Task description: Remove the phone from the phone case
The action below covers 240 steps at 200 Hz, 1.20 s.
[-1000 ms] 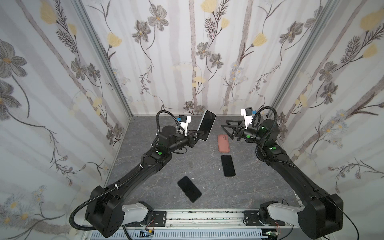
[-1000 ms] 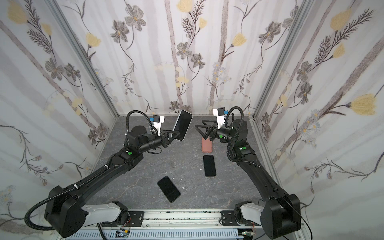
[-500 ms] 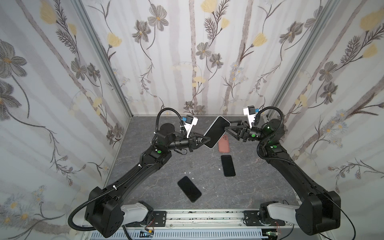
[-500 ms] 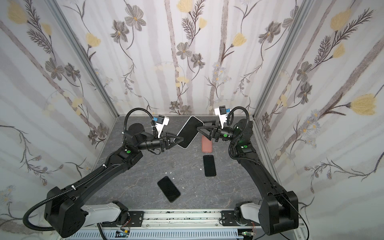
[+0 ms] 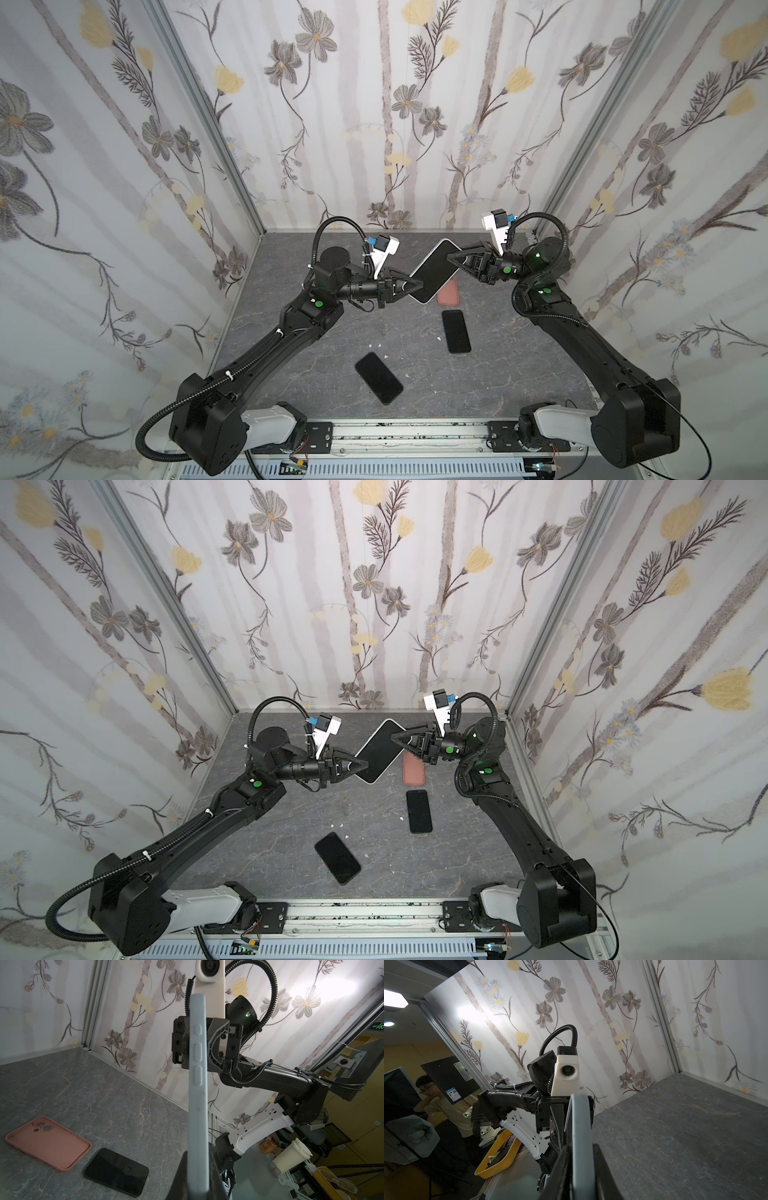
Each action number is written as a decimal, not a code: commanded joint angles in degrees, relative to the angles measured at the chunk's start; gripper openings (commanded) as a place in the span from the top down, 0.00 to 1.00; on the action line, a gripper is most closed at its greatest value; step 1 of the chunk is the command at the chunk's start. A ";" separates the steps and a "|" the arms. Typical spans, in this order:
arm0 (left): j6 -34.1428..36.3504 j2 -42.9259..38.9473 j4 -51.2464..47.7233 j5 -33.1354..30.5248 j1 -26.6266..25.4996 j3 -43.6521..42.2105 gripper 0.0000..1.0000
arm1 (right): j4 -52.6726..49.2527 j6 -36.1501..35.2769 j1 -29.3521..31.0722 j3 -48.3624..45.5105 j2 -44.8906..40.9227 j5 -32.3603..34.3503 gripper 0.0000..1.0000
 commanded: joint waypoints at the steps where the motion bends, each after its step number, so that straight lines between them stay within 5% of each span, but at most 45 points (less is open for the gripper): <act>1: 0.06 -0.33 4.00 -0.75 0.09 0.81 1.00 | 2.21 1.59 0.57 0.63 0.25 -1.72 0.89; 21: -0.11 -0.32 4.02 -1.06 0.11 1.13 1.00 | 3.78 3.82 0.65 0.80 0.03 -1.75 1.00; 54: -0.91 -0.33 4.35 -0.93 -0.02 2.11 1.00 | 15.76 14.57 0.92 0.98 0.25 -1.56 1.00; 83: -1.80 -2.12 5.50 -2.20 -0.36 2.27 0.74 | 28.99 24.81 1.16 0.04 0.72 1.26 1.00; 148: -4.06 -2.70 9.69 -3.21 -0.66 0.69 0.57 | 43.06 35.61 1.16 -0.42 4.44 4.69 1.00; 204: -4.15 -1.80 10.51 -2.49 -1.12 0.65 0.58 | 49.75 41.05 1.28 -2.00 6.98 7.30 1.00; 240: -3.91 -2.25 10.66 -2.62 -1.10 -0.04 0.73 | 43.39 35.86 1.10 -2.44 5.27 7.79 1.00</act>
